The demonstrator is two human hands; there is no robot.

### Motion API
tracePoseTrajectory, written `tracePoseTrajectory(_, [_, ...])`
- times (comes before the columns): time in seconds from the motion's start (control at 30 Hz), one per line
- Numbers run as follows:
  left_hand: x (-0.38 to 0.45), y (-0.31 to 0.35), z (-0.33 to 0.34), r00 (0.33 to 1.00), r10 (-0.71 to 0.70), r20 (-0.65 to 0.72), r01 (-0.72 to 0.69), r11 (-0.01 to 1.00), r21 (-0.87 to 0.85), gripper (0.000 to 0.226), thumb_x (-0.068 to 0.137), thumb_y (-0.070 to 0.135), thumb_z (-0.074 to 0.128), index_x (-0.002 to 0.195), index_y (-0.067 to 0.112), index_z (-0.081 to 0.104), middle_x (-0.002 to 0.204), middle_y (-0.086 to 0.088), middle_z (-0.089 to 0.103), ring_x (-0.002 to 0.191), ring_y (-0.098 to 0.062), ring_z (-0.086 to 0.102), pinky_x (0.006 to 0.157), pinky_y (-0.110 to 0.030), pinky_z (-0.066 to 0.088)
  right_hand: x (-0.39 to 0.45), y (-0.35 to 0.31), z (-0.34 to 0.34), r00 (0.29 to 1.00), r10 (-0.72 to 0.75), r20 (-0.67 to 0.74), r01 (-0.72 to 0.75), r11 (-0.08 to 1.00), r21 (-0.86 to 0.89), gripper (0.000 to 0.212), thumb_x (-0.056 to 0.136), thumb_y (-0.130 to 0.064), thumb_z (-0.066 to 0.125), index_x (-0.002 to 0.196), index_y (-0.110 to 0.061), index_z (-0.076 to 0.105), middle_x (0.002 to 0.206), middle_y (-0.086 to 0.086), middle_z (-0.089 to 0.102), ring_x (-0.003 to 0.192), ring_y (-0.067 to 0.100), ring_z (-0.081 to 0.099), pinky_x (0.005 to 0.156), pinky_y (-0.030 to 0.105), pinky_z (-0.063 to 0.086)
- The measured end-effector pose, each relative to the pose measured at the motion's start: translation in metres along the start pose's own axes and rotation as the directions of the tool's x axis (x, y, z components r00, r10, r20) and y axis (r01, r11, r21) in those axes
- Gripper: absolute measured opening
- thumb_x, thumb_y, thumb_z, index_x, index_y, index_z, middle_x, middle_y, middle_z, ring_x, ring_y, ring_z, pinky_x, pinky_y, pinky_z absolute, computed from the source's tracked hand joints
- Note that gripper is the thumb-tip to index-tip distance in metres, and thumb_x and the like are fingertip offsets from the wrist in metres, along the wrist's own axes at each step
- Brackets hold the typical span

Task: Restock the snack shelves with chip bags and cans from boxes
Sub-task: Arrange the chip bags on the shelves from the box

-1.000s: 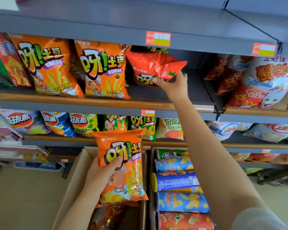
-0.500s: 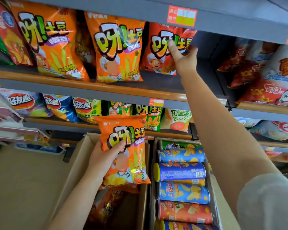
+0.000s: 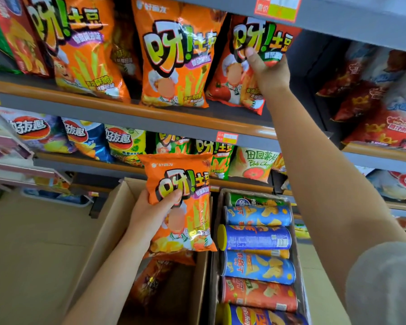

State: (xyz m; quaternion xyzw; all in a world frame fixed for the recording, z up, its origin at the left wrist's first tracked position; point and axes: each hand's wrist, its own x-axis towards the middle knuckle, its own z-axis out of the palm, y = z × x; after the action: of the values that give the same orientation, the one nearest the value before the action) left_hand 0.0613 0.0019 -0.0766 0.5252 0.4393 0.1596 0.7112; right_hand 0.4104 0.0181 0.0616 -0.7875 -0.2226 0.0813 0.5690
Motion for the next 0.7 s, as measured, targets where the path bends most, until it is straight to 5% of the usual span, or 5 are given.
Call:
tracePoseTrajectory(0.17, [-0.003, 0.003, 0.006, 0.999, 0.017, -0.027, -0.016, 1.000, 0.016, 0.041, 0.084, 0.041, 0.074, 0.123, 0.034, 0.064, 0.105, 0.012, 0.076, 0.084, 0.003, 0.071, 0.060, -0.019, 0.052, -0.002, -0.001, 0.002, 0.990, 0.015, 0.137, 0.005, 0.989, -0.145, 0.083, 0.084, -0.049, 0.075, 0.148, -0.021, 0.030, 0.122, -0.010, 0.054, 0.110, 0.011, 0.053, 0.098, 0.028, 0.045])
tracePoseTrajectory(0.33, [-0.005, 0.007, 0.006, 1.000, 0.006, -0.026, -0.006, 1.000, -0.004, 0.043, 0.080, 0.043, 0.075, 0.120, 0.034, 0.066, 0.101, 0.015, 0.076, 0.088, -0.001, 0.072, 0.063, -0.021, 0.053, 0.000, 0.013, -0.007, 0.974, 0.068, 0.214, -0.007, 0.962, -0.272, 0.089, 0.073, -0.054, 0.082, 0.144, -0.027, 0.035, 0.127, -0.007, 0.060, 0.114, 0.015, 0.057, 0.099, 0.035, 0.049])
tracePoseTrajectory(0.43, [-0.006, 0.009, 0.005, 1.000, 0.006, -0.023, -0.007, 1.000, -0.007, 0.050, 0.076, 0.047, 0.075, 0.123, 0.034, 0.065, 0.106, 0.012, 0.076, 0.091, -0.001, 0.071, 0.067, -0.024, 0.055, -0.002, 0.005, -0.002, 0.991, -0.003, 0.131, 0.049, 0.936, -0.348, 0.092, 0.071, -0.057, 0.080, 0.146, -0.030, 0.035, 0.131, 0.000, 0.058, 0.115, 0.020, 0.057, 0.095, 0.035, 0.051])
tracePoseTrajectory(0.57, [-0.009, 0.016, 0.006, 1.000, 0.029, -0.010, -0.029, 0.999, -0.031, 0.052, 0.076, 0.047, 0.074, 0.125, 0.033, 0.064, 0.107, 0.010, 0.075, 0.087, 0.002, 0.071, 0.062, -0.021, 0.054, -0.018, 0.004, 0.004, 0.999, 0.034, 0.027, -0.024, 0.953, -0.302, 0.105, 0.079, -0.048, 0.078, 0.157, -0.022, 0.013, 0.146, 0.016, 0.033, 0.132, 0.033, 0.044, 0.102, 0.039, 0.046])
tracePoseTrajectory(0.7, [-0.013, 0.025, 0.010, 0.998, 0.051, -0.041, -0.055, 0.995, -0.087, 0.055, 0.066, 0.050, 0.074, 0.119, 0.038, 0.063, 0.107, 0.011, 0.076, 0.097, -0.009, 0.072, 0.077, -0.033, 0.057, -0.082, 0.008, -0.016, 0.984, -0.094, -0.152, 0.069, 0.985, -0.159, 0.069, 0.088, -0.043, 0.065, 0.143, -0.010, 0.039, 0.130, 0.011, 0.050, 0.120, 0.028, 0.051, 0.096, 0.031, 0.042])
